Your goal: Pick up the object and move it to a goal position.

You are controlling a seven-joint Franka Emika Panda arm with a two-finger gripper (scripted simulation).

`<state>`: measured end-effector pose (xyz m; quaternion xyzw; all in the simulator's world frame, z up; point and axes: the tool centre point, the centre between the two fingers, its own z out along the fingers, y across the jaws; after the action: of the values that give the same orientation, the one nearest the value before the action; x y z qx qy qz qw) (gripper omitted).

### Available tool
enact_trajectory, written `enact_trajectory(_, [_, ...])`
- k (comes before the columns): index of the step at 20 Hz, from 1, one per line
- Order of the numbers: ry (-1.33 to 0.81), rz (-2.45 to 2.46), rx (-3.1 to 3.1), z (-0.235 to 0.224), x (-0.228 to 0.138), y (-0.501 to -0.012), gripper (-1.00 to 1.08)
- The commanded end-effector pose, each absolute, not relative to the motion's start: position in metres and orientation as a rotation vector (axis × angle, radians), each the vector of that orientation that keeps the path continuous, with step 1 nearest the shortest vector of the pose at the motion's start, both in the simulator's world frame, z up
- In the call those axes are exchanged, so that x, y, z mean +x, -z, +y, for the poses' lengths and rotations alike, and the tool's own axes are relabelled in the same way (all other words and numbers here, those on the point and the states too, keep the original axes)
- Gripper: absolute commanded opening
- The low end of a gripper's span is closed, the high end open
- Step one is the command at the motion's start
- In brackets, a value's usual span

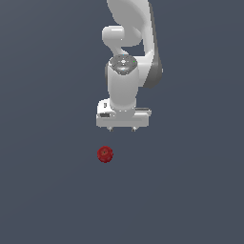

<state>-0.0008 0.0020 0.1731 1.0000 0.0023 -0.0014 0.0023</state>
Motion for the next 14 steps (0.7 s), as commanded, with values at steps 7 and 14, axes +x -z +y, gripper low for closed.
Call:
enact_trajectory(7, [-0.009, -0.026, 3.147, 0.005, 0.003, -0.187, 1.00])
enact_trajectory(14, [-0.012, -0.026, 3.149, 0.005, 0.004, -0.189, 1.00])
